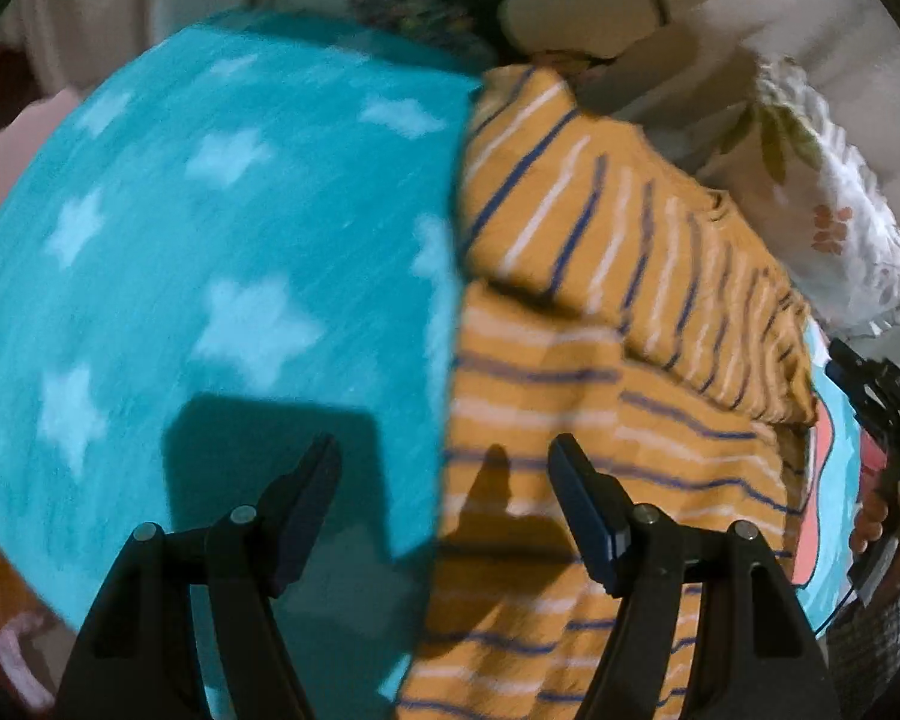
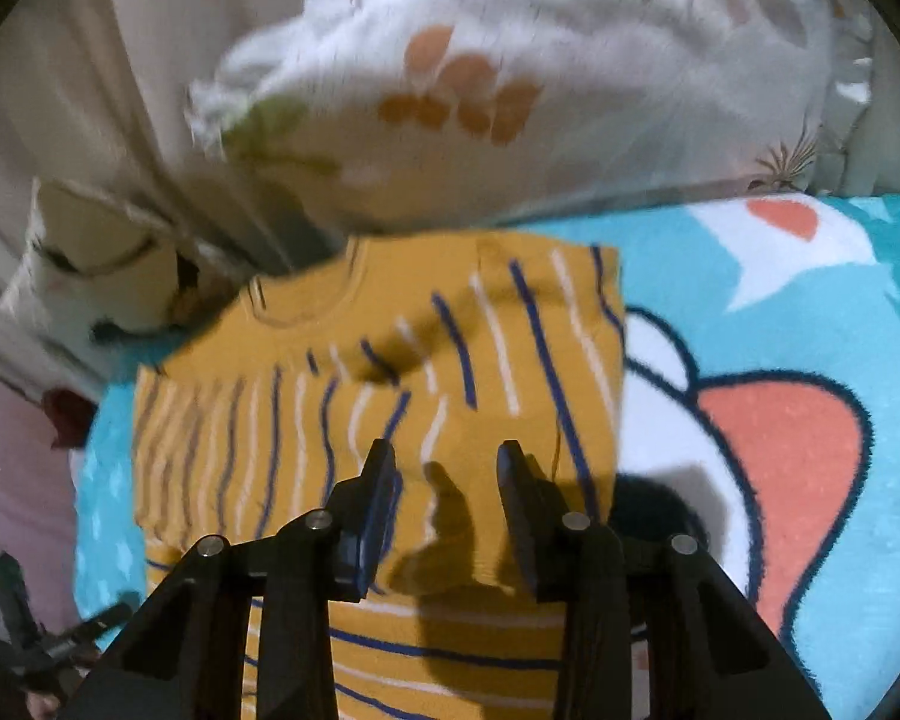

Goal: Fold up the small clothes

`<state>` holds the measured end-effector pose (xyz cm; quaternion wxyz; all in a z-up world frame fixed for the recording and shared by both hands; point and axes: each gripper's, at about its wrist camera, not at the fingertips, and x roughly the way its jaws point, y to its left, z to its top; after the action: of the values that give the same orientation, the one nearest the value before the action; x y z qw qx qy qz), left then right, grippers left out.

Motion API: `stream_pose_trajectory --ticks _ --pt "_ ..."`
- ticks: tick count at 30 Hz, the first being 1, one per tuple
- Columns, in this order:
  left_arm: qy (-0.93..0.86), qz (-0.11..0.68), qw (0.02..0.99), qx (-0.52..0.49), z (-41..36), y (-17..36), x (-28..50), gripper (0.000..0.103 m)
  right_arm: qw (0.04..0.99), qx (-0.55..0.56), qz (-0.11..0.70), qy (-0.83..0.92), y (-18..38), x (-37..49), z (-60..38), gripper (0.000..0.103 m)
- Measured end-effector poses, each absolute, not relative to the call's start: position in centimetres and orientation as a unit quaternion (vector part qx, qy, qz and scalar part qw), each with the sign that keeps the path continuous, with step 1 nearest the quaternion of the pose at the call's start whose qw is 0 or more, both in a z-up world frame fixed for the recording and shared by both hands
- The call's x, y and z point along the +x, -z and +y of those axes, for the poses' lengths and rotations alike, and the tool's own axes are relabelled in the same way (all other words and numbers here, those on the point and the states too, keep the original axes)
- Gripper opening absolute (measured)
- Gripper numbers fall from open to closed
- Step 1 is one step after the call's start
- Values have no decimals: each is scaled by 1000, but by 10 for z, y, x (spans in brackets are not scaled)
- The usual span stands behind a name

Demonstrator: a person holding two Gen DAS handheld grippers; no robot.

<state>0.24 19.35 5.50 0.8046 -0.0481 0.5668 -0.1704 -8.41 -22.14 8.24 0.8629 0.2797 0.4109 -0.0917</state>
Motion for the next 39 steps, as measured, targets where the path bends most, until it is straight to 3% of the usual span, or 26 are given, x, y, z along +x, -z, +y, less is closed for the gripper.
stream_pose_trajectory --ticks 6,11,15,17,19,22,31,36,39 --pt "220 509 832 -1 128 -75 67 70 857 273 433 51 -78 -30 -207 39" --pt "184 557 810 -3 107 -42 125 70 835 255 482 70 -43 16 -207 39" --pt "155 551 820 11 108 -31 138 71 842 239 474 96 -40 32 -208 38" --pt "152 557 816 8 110 -28 143 76 847 218 473 105 -39 38 -205 42" --pt "156 560 814 2 111 -27 146 76 856 201 466 94 -39 43 -201 63" --pt "156 559 814 3 121 -40 142 76 853 182 480 94 -44 46 -196 67" --pt "222 562 795 -62 174 -70 74 76 849 272 451 40 -99 -52 -213 67" --pt "254 594 757 -103 191 -46 26 76 824 287 485 64 -76 -146 -220 67" --pt "272 612 731 -130 200 -33 5 76 795 360 485 67 -47 -204 -224 66"
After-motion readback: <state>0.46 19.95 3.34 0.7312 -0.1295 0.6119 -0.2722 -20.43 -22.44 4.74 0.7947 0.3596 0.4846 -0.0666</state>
